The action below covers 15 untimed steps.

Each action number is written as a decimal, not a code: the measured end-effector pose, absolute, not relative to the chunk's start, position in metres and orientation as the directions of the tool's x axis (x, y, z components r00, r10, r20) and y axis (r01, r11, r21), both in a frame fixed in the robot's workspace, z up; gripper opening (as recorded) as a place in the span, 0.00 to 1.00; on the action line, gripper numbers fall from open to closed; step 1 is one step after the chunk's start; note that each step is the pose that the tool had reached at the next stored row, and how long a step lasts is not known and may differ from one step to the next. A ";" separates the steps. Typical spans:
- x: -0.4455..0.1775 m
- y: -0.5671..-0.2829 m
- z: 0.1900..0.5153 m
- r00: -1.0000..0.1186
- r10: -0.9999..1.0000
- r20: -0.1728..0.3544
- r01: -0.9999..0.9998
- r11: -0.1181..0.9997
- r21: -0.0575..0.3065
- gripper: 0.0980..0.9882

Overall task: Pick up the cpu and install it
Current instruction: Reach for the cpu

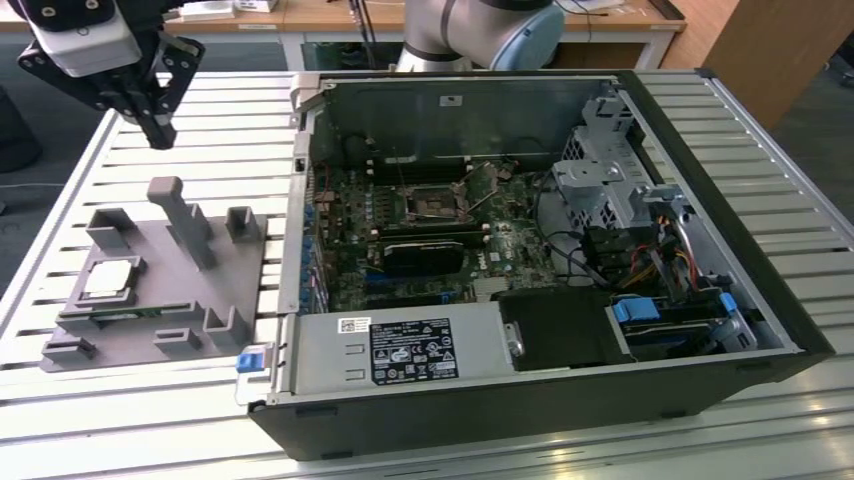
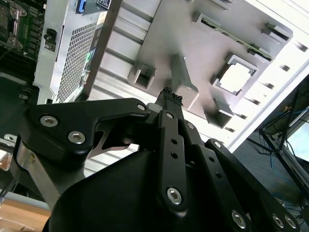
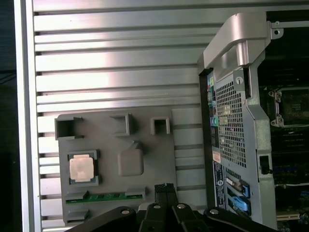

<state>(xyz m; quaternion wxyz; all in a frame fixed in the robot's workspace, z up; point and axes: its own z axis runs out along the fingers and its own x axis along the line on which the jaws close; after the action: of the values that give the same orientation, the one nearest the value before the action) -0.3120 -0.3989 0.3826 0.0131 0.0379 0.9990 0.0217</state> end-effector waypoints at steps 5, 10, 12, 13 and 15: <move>-0.319 -0.399 0.382 -0.997 0.076 -0.024 0.075 0.996 0.044 0.01; -0.323 -0.399 0.382 -0.997 0.076 -0.024 0.075 0.996 0.044 0.01; -0.325 -0.399 0.382 -0.997 0.076 -0.025 0.075 0.996 0.044 0.01; -0.326 -0.399 0.381 -0.997 0.076 -0.024 0.075 0.996 0.044 0.01; -0.328 -0.399 0.381 -0.997 0.076 -0.024 0.075 0.996 0.044 0.01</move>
<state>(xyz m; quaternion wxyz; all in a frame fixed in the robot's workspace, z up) -0.3277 -0.3989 0.3813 0.0131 0.0379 0.9990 0.0217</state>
